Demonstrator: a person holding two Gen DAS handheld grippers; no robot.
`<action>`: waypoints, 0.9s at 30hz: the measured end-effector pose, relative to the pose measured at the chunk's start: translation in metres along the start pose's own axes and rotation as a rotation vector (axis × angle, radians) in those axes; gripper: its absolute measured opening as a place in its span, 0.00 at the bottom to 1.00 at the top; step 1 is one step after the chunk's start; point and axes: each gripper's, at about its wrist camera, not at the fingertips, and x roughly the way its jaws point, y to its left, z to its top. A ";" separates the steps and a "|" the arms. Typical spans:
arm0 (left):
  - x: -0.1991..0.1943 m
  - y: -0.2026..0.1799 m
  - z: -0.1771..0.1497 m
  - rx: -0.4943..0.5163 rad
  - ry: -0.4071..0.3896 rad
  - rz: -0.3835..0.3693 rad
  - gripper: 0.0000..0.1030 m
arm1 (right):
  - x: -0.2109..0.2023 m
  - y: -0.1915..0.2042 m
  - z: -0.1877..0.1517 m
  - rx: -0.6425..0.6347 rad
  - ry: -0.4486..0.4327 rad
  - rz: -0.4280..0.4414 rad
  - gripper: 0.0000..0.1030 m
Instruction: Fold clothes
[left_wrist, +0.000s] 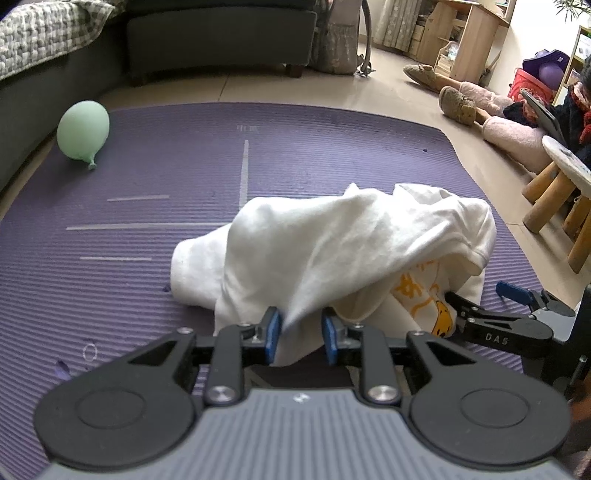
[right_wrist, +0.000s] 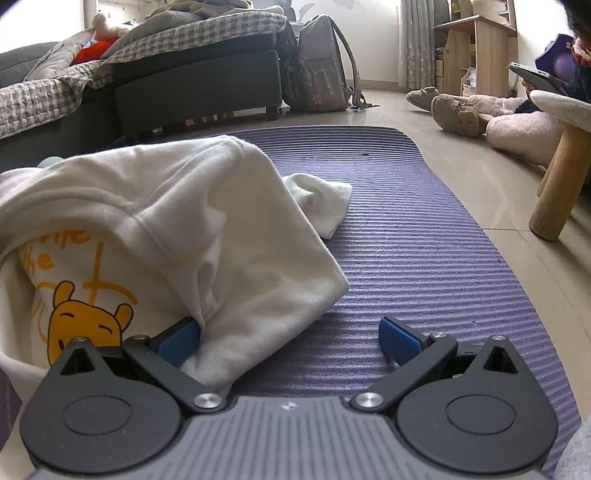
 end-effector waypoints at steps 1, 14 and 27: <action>0.001 0.000 0.000 -0.001 0.002 0.002 0.25 | 0.001 -0.001 0.002 -0.012 0.003 0.013 1.00; 0.007 0.008 -0.004 0.004 0.000 0.026 0.25 | -0.005 0.006 0.031 -0.311 0.047 0.120 0.75; 0.012 0.004 -0.005 0.026 -0.019 0.044 0.06 | -0.023 0.024 0.048 -0.413 -0.037 0.254 0.15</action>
